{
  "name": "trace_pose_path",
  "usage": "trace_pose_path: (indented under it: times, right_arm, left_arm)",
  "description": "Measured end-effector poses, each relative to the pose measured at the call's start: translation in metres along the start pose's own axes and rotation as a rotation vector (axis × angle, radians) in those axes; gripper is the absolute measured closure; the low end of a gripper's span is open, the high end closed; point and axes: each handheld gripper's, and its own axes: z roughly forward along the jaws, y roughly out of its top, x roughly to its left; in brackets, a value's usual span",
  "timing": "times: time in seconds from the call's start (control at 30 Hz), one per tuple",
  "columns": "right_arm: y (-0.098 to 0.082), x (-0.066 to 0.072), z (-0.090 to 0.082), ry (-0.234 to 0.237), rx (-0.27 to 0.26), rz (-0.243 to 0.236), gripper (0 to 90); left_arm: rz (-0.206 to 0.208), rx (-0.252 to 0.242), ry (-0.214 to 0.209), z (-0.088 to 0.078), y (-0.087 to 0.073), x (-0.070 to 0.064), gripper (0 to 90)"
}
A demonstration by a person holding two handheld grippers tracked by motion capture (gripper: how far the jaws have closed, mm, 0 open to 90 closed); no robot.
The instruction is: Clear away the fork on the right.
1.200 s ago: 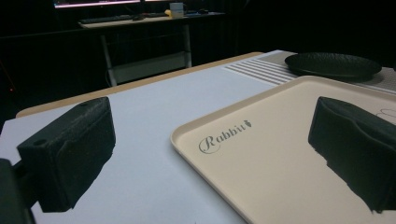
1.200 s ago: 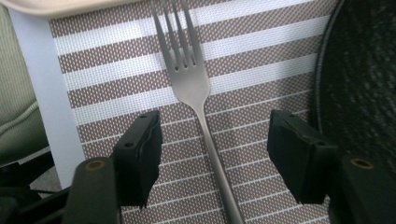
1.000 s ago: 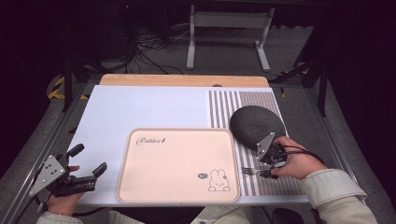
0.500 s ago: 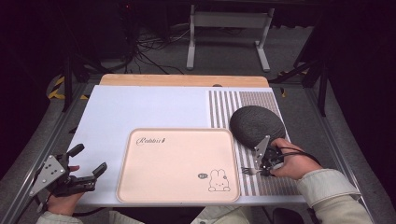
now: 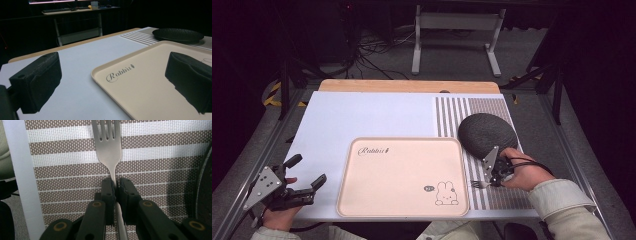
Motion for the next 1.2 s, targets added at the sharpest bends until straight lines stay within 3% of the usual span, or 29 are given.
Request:
trace_pose_path:
  times: [0.43,0.73,1.03,1.07,1.2]
  right_arm:
    - [0.001,0.000,0.000,0.012,0.009,-0.025,86.2]
    - [0.001,0.001,-0.001,-0.013,0.010,-0.001,86.3]
    - [-0.002,0.000,-0.019,-0.062,-0.073,0.038,86.7]
    - [-0.002,0.000,-0.021,-0.047,-0.082,0.039,86.7]
    - [-0.005,0.001,-0.030,-0.068,-0.177,0.053,86.8]
  left_arm:
    - [0.000,0.001,0.001,0.000,0.000,0.000,1.5]
    - [-0.003,0.001,0.000,0.000,0.000,0.000,1.5]
    - [-0.004,0.006,-0.001,0.000,0.000,0.000,1.4]
    - [-0.003,0.006,-0.001,0.000,0.000,0.000,1.4]
    - [-0.004,0.006,-0.001,0.000,0.000,0.000,1.5]
